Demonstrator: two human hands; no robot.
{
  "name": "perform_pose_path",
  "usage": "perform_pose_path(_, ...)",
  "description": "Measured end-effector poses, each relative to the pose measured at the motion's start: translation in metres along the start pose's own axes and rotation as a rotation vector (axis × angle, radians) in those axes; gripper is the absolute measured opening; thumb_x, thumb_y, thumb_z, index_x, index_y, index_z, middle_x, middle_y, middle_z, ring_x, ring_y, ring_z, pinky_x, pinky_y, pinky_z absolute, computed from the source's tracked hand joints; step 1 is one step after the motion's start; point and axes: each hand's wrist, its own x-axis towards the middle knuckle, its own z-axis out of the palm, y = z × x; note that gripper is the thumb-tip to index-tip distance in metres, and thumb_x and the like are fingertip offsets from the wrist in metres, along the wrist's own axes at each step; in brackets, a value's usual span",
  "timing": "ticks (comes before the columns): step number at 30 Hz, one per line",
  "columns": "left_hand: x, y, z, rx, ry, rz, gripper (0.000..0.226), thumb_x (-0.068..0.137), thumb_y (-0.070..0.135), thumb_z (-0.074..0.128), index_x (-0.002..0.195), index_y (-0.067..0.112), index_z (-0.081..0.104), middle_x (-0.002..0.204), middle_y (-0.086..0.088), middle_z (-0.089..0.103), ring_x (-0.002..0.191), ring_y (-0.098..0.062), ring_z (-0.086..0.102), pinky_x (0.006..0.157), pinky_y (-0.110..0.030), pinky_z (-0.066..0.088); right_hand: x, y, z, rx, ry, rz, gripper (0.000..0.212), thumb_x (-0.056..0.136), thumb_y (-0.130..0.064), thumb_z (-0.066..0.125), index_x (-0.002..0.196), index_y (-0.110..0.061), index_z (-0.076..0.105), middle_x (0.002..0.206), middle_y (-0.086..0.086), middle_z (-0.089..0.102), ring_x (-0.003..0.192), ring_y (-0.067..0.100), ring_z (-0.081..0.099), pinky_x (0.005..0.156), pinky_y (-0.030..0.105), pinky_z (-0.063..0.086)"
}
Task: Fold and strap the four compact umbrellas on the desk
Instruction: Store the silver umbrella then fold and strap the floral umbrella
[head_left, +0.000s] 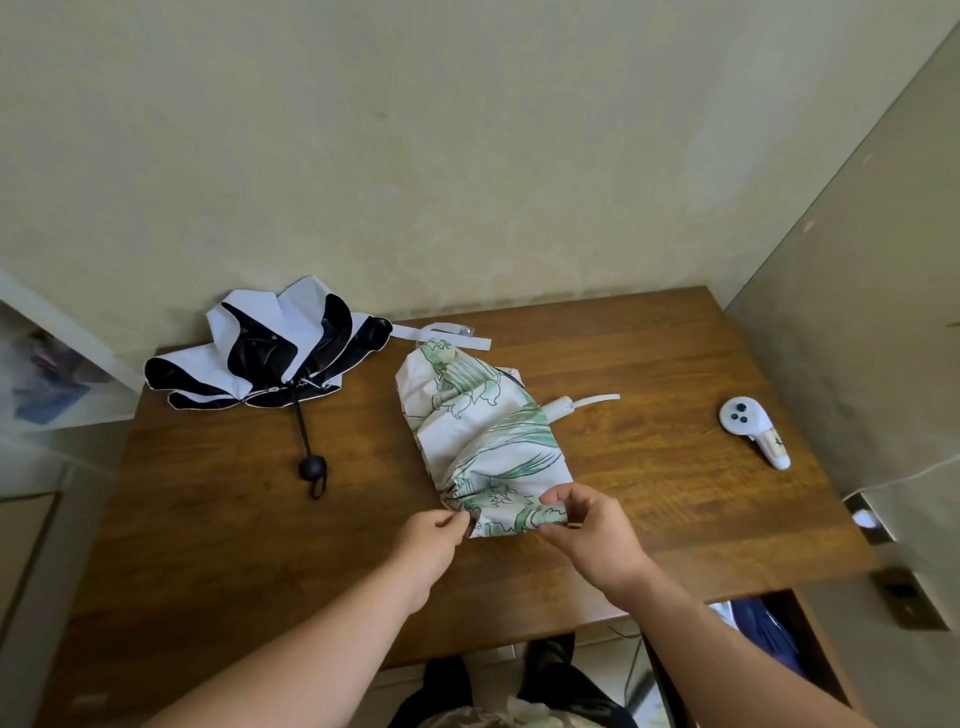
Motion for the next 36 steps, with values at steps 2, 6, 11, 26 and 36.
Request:
perform_pose_path(2, -0.005, 0.002, 0.004, -0.129, -0.045, -0.133, 0.023, 0.1, 0.042, 0.067, 0.103, 0.02, 0.073, 0.089, 0.002, 0.063, 0.078, -0.014, 0.054, 0.073, -0.028, 0.041, -0.002, 0.007, 0.0, -0.033, 0.008, 0.001, 0.029, 0.083, 0.0, 0.083, 0.096, -0.024, 0.074, 0.092, 0.003, 0.078, 0.079, 0.014, 0.069, 0.077, 0.036, 0.059)
perform_pose_path(6, -0.007, -0.002, 0.016, -0.322, -0.076, -0.32, 0.025, 0.091, 0.043, 0.078, 0.104, 0.023, 0.072, 0.079, 0.005, 0.057, 0.059, -0.009, 0.043, 0.056, -0.024, 0.03, -0.009, 0.016, -0.001, -0.094, 0.024, 0.018, 0.029, 0.081, -0.002, 0.085, 0.094, -0.026, 0.075, 0.091, -0.001, 0.078, 0.084, 0.017, 0.072, 0.081, 0.033, 0.061)
perform_pose_path(11, -0.007, -0.008, 0.024, -0.322, -0.015, -0.27, 0.012, 0.098, 0.034, 0.069, 0.105, 0.024, 0.071, 0.088, 0.0, 0.058, 0.063, -0.012, 0.042, 0.055, -0.024, 0.03, -0.013, 0.03, -0.001, -0.13, 0.025, 0.028, 0.028, 0.079, -0.001, 0.084, 0.091, -0.025, 0.076, 0.087, -0.007, 0.077, 0.08, 0.005, 0.07, 0.08, 0.025, 0.058)
perform_pose_path(26, -0.033, -0.018, 0.042, -0.43, 0.11, -0.257, 0.02, 0.098, 0.05, 0.067, 0.11, 0.033, 0.069, 0.087, 0.003, 0.058, 0.065, -0.009, 0.045, 0.056, -0.023, 0.037, 0.001, 0.036, -0.011, -0.014, -0.094, -0.036, 0.028, 0.081, 0.009, 0.08, 0.093, -0.014, 0.072, 0.074, 0.0, 0.057, 0.067, 0.009, 0.053, 0.068, 0.024, 0.049)
perform_pose_path(36, -0.044, -0.034, 0.049, -0.407, 0.158, -0.263, 0.011, 0.099, 0.032, 0.07, 0.108, 0.027, 0.07, 0.095, 0.002, 0.067, 0.079, -0.014, 0.056, 0.069, -0.03, 0.044, -0.004, 0.054, -0.027, 0.103, -0.229, 0.185, 0.035, 0.085, 0.012, 0.074, 0.11, -0.011, 0.068, 0.08, 0.007, 0.059, 0.07, 0.01, 0.06, 0.07, 0.022, 0.051)
